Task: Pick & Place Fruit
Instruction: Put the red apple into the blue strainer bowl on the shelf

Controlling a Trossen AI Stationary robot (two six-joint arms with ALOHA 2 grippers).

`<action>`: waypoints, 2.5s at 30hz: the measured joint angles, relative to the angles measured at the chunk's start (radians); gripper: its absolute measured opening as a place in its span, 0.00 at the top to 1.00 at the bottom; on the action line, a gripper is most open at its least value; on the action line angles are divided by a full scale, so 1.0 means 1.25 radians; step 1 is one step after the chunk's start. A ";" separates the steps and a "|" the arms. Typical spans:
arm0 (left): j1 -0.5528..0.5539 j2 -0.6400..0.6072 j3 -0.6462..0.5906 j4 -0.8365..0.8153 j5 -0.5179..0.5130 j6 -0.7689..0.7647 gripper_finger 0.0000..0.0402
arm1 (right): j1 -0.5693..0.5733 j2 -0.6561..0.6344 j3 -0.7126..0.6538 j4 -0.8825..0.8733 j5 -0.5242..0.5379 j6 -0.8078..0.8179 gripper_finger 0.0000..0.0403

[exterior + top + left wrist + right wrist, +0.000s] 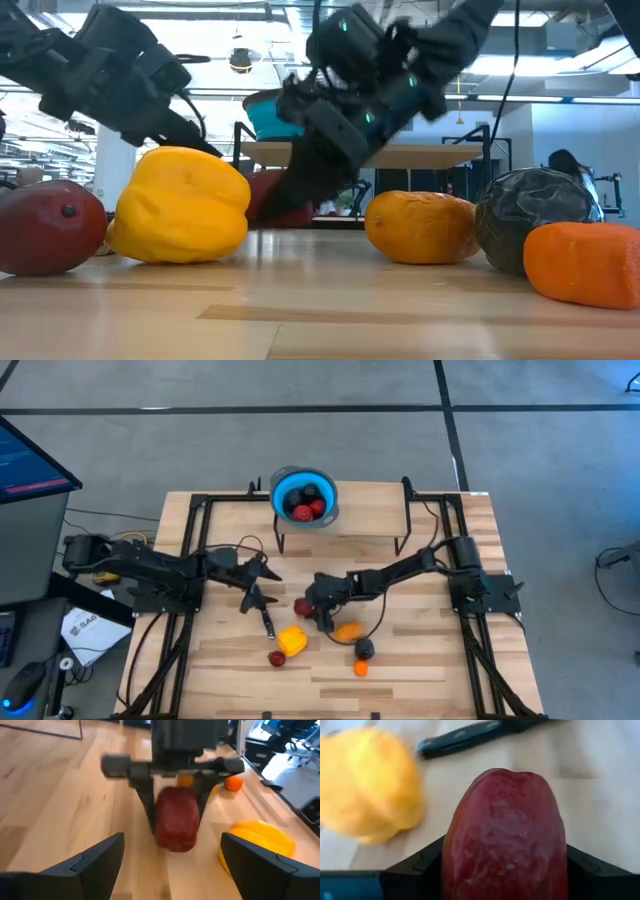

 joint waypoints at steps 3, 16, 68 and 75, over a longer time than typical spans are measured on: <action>-0.001 0.039 0.032 0.004 -0.045 -0.009 0.19 | -0.002 -0.042 0.020 -0.067 0.084 0.004 0.39; 0.062 0.243 0.133 0.067 0.109 -0.272 0.12 | 0.078 -0.063 0.038 -0.063 0.440 -0.169 0.36; 0.073 0.391 0.160 0.503 0.280 -0.291 0.31 | 0.210 -0.080 -0.094 0.355 0.783 -0.197 0.23; 0.075 0.391 0.160 0.522 0.277 -0.316 0.30 | 0.204 -0.080 -0.094 0.436 0.789 -0.348 0.24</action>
